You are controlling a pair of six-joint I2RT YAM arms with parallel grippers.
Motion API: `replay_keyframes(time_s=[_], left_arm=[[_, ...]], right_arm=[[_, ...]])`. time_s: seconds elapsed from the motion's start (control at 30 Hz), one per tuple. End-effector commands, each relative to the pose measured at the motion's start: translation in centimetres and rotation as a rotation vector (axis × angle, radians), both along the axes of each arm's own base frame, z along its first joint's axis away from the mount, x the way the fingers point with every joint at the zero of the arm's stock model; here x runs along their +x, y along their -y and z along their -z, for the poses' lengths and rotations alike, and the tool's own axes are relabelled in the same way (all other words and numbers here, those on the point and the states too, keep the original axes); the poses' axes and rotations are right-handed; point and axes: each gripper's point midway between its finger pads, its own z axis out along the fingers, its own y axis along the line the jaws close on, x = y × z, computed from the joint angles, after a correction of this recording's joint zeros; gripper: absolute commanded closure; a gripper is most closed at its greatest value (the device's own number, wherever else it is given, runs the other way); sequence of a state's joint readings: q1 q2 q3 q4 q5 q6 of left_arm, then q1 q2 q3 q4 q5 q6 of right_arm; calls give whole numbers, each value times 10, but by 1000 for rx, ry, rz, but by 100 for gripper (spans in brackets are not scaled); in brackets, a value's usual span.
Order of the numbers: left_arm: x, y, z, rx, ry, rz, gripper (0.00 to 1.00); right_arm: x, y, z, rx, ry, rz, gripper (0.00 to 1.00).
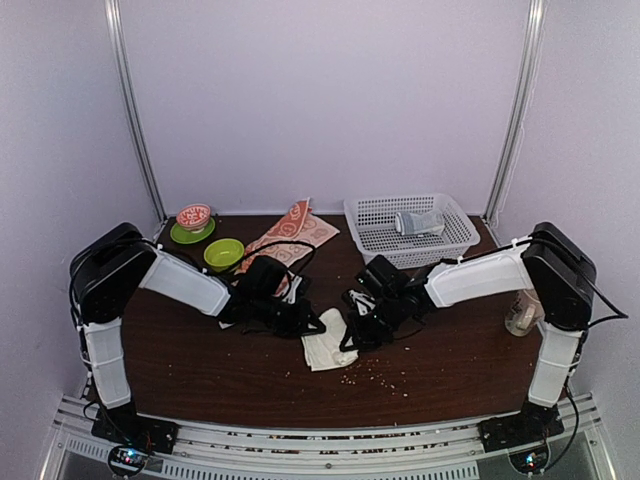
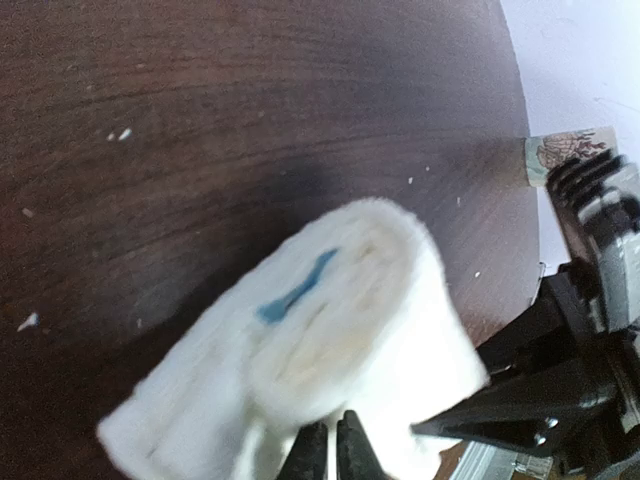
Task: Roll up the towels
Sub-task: Roll the towel at the center of the board.
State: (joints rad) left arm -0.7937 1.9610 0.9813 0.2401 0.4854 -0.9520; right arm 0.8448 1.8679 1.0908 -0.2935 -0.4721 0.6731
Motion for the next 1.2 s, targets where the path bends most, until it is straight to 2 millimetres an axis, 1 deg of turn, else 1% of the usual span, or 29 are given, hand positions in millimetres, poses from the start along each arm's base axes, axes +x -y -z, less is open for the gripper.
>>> replay_keyframes(time_s=[0.0, 0.1, 0.2, 0.27, 0.37, 0.5, 0.63, 0.73, 0.83, 1.03, 1.17], left_arm=[[-5, -24, 10, 104, -19, -26, 92], [-1, -23, 0, 101, 7, -24, 92], [3, -19, -6, 89, 22, -25, 93], [5, -15, -10, 73, 28, -22, 94], [7, -11, -19, 48, 42, -17, 94], [11, -6, -29, 30, 65, -11, 94], [16, -3, -35, 21, 85, -16, 95], [18, 1, -40, -12, 89, -23, 95], [20, 9, -47, -72, 89, -27, 95], [21, 36, -58, -248, 35, 14, 95], [15, 50, -57, -296, 3, 49, 95]], right_arm=[[-12, 99, 19, -516, 48, -79, 100], [-5, 122, 6, -685, 123, -107, 100], [2, 132, -6, -796, 190, -100, 100], [5, 131, -10, -858, 234, -103, 100], [6, 123, -12, -935, 290, -127, 100], [8, 119, -16, -1054, 362, -174, 100], [18, 114, -27, -1203, 478, -209, 100], [20, 106, -31, -1229, 531, -198, 100], [18, 99, -28, -1178, 549, -160, 100], [16, 91, -19, -1067, 555, -105, 100], [17, 89, -19, -1036, 559, -97, 100]])
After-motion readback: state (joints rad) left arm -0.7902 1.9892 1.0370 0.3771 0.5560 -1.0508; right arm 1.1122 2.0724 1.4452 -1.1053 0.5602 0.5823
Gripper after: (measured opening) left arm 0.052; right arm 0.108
